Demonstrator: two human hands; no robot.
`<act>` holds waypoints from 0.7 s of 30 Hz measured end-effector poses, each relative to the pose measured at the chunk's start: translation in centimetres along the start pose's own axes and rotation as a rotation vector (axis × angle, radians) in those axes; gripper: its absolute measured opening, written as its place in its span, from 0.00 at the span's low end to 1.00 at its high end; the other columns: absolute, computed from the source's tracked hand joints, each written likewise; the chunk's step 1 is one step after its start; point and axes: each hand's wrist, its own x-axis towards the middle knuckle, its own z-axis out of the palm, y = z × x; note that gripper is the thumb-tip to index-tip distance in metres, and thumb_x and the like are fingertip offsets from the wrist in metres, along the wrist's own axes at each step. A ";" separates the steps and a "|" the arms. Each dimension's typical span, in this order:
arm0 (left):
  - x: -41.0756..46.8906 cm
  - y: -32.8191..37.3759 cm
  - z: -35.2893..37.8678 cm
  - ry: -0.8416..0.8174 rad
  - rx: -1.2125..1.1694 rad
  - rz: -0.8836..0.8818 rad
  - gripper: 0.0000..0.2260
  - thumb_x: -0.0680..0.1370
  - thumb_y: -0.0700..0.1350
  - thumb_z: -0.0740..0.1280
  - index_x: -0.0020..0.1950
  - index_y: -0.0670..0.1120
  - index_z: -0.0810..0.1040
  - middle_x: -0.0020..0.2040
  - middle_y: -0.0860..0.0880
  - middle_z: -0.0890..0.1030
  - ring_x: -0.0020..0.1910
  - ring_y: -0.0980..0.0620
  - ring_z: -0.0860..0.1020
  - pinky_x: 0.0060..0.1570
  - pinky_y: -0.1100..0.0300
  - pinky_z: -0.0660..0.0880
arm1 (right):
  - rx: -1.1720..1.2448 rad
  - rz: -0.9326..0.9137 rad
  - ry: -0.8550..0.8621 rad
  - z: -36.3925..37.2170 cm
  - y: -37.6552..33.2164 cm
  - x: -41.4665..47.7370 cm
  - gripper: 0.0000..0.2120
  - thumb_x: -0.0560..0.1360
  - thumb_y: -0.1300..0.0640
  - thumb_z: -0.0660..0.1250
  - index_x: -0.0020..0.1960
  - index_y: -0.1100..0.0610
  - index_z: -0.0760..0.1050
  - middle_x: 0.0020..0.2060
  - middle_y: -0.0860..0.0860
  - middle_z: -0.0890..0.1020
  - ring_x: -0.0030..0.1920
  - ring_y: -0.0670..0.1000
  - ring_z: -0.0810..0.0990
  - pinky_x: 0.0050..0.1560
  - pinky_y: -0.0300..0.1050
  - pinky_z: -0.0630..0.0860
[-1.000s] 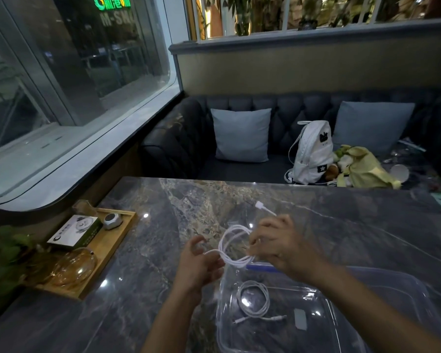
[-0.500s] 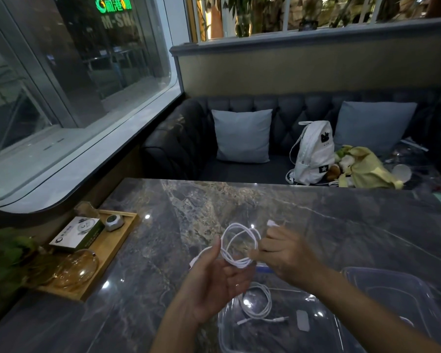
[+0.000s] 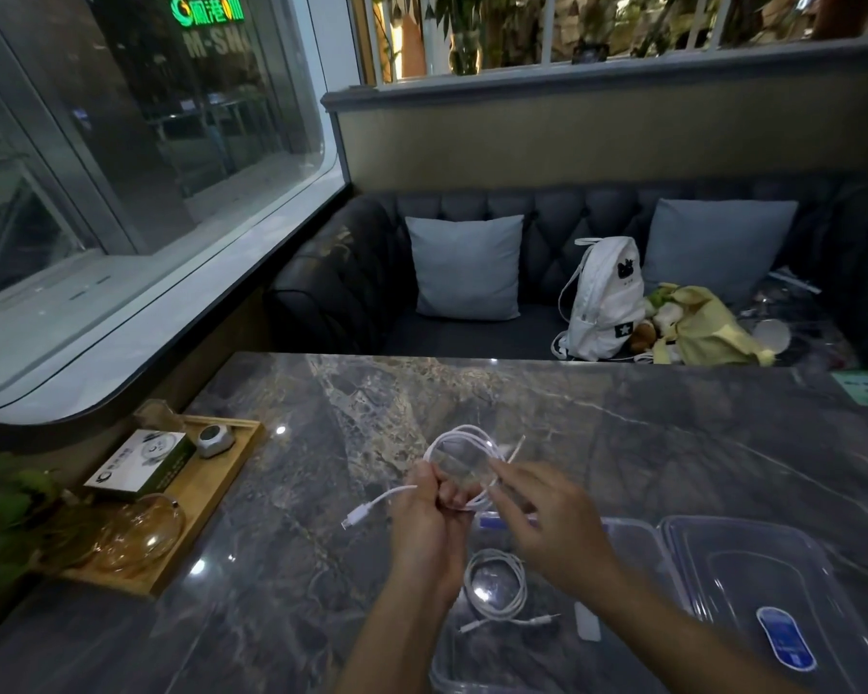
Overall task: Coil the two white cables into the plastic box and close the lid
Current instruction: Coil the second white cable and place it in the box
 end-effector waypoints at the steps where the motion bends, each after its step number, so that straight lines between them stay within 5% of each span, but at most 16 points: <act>1: -0.2 -0.2 0.2 -0.010 0.035 0.051 0.17 0.82 0.44 0.51 0.34 0.44 0.65 0.21 0.53 0.65 0.20 0.58 0.66 0.38 0.60 0.69 | 0.064 0.112 0.000 0.2 -0.5 -0.1 0.13 0.72 0.55 0.68 0.55 0.59 0.78 0.42 0.52 0.84 0.41 0.51 0.81 0.40 0.41 0.76; 4: -0.7 -0.5 0.7 -0.051 0.139 0.162 0.17 0.82 0.42 0.51 0.34 0.44 0.66 0.22 0.54 0.67 0.23 0.58 0.67 0.37 0.62 0.69 | 0.203 0.423 -0.034 0.7 -1.2 0.7 0.14 0.73 0.48 0.67 0.55 0.53 0.71 0.41 0.45 0.79 0.41 0.46 0.79 0.41 0.41 0.76; 8: -1.2 -0.8 0.4 -0.062 0.457 0.340 0.16 0.81 0.42 0.53 0.33 0.45 0.67 0.25 0.54 0.68 0.28 0.56 0.67 0.36 0.61 0.68 | 0.286 0.556 -0.094 0.8 -1.4 1.9 0.09 0.72 0.49 0.68 0.47 0.52 0.72 0.37 0.50 0.81 0.37 0.49 0.80 0.40 0.48 0.78; 11: -1.2 -0.7 -0.1 -0.056 0.660 0.486 0.15 0.81 0.42 0.55 0.34 0.46 0.69 0.26 0.54 0.69 0.27 0.60 0.68 0.31 0.68 0.68 | 0.417 0.645 -0.167 0.5 -1.1 2.6 0.03 0.71 0.56 0.69 0.39 0.52 0.78 0.31 0.53 0.82 0.31 0.51 0.80 0.36 0.48 0.78; 14: -0.9 -0.4 -0.7 -0.027 0.820 0.590 0.15 0.81 0.42 0.55 0.34 0.48 0.70 0.30 0.53 0.72 0.28 0.61 0.71 0.32 0.70 0.68 | 0.573 0.750 -0.214 0.5 -0.6 3.1 0.13 0.70 0.68 0.68 0.30 0.56 0.76 0.23 0.53 0.76 0.22 0.48 0.74 0.26 0.42 0.74; 18: 0.1 0.2 -1.5 0.061 0.996 0.605 0.15 0.81 0.44 0.54 0.38 0.51 0.75 0.37 0.54 0.77 0.38 0.62 0.76 0.39 0.72 0.69 | 0.628 0.744 -0.256 0.9 -1.0 2.9 0.13 0.69 0.72 0.66 0.29 0.60 0.73 0.21 0.53 0.73 0.18 0.44 0.71 0.21 0.36 0.71; 21: 1.0 0.9 -1.9 0.092 1.092 0.475 0.16 0.81 0.44 0.53 0.41 0.44 0.77 0.40 0.47 0.78 0.43 0.47 0.76 0.47 0.58 0.71 | 0.666 0.718 -0.285 0.9 -1.4 2.9 0.13 0.69 0.71 0.67 0.30 0.58 0.74 0.22 0.51 0.75 0.20 0.44 0.72 0.21 0.36 0.71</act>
